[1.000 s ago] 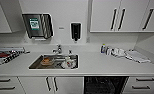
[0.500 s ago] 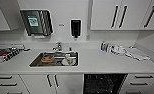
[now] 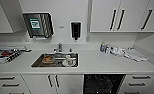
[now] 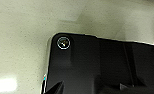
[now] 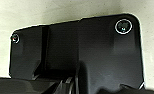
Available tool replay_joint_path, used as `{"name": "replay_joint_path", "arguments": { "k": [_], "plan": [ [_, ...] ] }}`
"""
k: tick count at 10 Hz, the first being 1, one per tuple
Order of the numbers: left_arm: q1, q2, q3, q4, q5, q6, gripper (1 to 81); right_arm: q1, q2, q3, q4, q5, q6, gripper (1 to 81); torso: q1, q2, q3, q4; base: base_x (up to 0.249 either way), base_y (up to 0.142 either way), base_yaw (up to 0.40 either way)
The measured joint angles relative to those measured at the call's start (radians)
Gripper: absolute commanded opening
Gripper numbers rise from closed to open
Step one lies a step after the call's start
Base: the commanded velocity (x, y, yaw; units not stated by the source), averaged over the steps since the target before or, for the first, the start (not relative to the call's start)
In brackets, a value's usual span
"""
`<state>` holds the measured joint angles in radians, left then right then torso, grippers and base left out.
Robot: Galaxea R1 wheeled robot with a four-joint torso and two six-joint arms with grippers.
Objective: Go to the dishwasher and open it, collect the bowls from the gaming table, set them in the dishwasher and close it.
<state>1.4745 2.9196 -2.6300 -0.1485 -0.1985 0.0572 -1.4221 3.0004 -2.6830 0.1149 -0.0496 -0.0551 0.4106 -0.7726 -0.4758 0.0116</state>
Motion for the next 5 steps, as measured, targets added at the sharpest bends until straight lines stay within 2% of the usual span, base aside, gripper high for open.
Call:
{"name": "replay_joint_path", "arguments": {
  "k": [5],
  "plan": [
    [0.005,-0.001,0.0,0.0,0.0,0.0,81.1,-0.005,-0.001,0.0,-0.008,0.0,0.0,81.1,-0.12,0.183,0.121,0.0,0.0,0.0,0.0]
  ]
}}
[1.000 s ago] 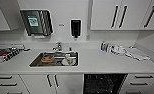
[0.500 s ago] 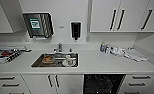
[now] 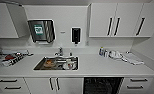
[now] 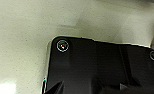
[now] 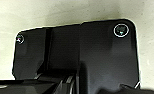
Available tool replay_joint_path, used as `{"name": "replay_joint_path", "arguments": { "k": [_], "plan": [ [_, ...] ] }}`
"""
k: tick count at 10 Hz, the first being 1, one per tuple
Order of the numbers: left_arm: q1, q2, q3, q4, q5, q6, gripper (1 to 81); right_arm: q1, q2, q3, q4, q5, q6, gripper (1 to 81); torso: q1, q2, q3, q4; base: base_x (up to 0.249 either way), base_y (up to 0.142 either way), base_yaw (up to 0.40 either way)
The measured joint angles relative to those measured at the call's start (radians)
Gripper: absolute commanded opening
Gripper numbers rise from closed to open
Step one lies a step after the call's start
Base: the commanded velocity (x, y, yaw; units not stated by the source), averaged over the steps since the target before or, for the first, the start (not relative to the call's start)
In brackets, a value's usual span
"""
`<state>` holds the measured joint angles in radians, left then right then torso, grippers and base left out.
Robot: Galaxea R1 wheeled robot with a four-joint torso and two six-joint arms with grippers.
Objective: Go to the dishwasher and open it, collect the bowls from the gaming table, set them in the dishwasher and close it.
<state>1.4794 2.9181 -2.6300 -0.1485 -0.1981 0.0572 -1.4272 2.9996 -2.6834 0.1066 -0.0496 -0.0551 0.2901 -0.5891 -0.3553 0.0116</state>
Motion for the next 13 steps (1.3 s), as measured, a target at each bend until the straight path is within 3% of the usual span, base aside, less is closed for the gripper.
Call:
{"name": "replay_joint_path", "arguments": {
  "k": [3,10,13],
  "plan": [
    [0.006,-0.001,0.0,0.0,0.0,0.0,81.1,0.0,0.0,0.0,0.0,-0.002,0.0,81.1,-0.072,0.108,0.065,0.0,0.0,0.0,0.0],
    [0.006,-0.001,0.0,0.0,0.003,0.0,81.1,-0.002,0.0,0.0,-0.007,-0.003,0.0,81.1,-0.227,0.348,0.086,0.0,0.0,0.0,0.0],
    [0.011,-0.001,0.0,0.0,0.003,0.0,81.1,-0.005,0.0,0.0,-0.011,-0.003,0.0,81.1,-0.27,0.455,0.161,0.0,0.0,0.0,0.0]
  ]
}}
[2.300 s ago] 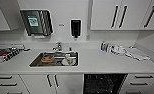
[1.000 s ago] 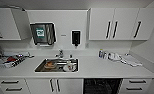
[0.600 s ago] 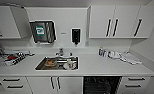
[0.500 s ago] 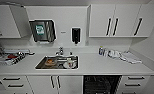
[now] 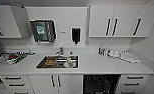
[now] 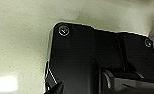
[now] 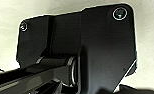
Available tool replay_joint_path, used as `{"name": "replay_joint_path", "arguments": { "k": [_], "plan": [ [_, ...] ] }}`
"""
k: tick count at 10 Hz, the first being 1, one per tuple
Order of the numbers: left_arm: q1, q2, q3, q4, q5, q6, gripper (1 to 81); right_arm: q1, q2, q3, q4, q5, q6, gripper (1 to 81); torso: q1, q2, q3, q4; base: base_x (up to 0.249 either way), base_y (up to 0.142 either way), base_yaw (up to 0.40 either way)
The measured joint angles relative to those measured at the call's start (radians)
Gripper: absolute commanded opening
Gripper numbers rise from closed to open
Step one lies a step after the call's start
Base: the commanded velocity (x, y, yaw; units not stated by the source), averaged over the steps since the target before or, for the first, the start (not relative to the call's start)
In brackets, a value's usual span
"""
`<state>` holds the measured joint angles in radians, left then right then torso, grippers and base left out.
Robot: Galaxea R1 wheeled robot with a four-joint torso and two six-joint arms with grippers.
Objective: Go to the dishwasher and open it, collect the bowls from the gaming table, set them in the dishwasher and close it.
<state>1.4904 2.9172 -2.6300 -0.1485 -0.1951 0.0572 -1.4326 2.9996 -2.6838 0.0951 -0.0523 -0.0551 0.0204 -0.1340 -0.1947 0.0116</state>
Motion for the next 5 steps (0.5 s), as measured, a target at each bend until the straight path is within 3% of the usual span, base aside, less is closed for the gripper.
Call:
{"name": "replay_joint_path", "arguments": {
  "k": [3,5],
  "plan": [
    [-0.017,0.0,0.0,0.0,-0.001,0.0,81.1,0.011,0.0,0.0,-0.002,0.001,0.0,81.1,-0.008,0.096,0.074,0.0,0.0,0.0,0.0],
    [-0.019,0.0,0.0,0.001,-0.008,0.0,81.1,0.017,0.0,0.0,-0.003,0.007,0.0,81.1,-0.012,0.109,0.087,0.0,0.0,0.0,0.0]
  ]
}}
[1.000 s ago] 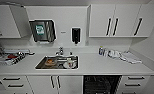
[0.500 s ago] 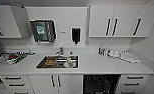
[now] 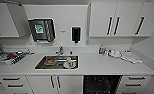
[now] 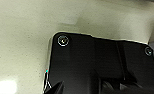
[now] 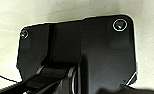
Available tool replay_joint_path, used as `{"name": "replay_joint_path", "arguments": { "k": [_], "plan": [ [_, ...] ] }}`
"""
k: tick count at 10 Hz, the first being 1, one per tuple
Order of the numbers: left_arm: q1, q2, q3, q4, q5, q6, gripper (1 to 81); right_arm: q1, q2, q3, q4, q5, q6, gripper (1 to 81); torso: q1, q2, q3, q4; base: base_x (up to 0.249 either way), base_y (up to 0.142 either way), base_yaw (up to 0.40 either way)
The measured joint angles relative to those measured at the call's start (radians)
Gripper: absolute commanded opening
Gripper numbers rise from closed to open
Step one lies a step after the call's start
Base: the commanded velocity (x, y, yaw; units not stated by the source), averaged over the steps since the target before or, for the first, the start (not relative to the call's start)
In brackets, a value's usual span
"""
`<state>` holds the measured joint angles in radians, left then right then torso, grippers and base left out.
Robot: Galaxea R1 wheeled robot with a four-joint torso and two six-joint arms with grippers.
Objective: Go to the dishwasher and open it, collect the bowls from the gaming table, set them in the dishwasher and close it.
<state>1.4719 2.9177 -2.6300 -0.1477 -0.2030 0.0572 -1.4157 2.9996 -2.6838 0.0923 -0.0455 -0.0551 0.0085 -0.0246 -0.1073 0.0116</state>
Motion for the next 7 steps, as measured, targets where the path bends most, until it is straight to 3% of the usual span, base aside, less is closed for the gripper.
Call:
{"name": "replay_joint_path", "arguments": {
  "k": [3,7],
  "plan": [
    [0.013,0.0,0.0,0.001,0.005,0.0,81.1,-0.013,0.0,0.0,0.0,-0.006,0.0,81.1,-0.001,0.001,-0.002,0.0,0.0,0.0,0.0],
    [0.012,0.002,-0.004,0.003,0.003,0.0,81.1,-0.012,0.0,0.0,0.0,-0.004,0.0,81.1,-0.002,0.001,0.058,0.0,0.0,0.0,0.0]
  ]
}}
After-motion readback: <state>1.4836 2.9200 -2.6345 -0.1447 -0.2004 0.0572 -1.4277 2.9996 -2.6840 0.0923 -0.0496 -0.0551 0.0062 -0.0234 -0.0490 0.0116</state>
